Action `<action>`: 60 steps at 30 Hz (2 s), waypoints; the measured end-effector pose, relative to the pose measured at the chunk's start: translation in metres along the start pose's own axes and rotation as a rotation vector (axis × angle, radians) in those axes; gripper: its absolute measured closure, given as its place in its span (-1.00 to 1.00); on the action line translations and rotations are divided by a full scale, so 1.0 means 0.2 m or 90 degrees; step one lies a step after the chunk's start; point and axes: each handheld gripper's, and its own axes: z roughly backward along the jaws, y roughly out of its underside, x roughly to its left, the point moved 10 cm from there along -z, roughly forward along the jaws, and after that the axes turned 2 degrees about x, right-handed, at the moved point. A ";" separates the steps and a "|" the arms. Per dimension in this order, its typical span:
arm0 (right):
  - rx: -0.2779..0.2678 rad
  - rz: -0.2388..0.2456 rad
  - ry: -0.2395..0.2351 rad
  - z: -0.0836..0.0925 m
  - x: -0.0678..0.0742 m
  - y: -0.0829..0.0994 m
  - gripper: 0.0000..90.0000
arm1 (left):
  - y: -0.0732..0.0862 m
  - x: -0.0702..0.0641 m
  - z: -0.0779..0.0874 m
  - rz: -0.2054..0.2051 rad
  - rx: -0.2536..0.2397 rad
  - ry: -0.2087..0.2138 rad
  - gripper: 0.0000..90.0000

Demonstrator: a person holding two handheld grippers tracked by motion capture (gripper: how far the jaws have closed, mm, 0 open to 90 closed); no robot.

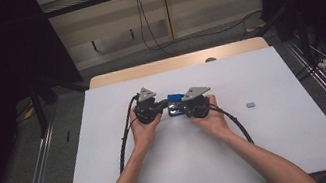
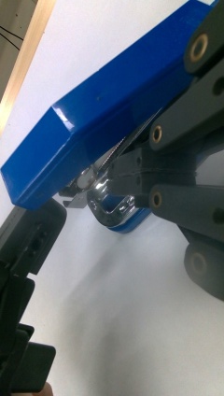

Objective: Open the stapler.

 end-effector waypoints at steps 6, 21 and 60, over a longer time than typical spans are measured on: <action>-0.001 0.003 0.002 0.00 0.00 0.00 1.00 | -0.01 0.00 0.00 -0.003 -0.002 0.001 1.00; 0.000 0.008 0.001 0.00 0.01 0.00 1.00 | -0.07 -0.02 0.02 0.000 -0.027 0.011 1.00; -0.020 0.020 0.030 -0.01 0.03 -0.08 1.00 | -0.09 -0.04 0.03 -0.004 -0.024 0.017 1.00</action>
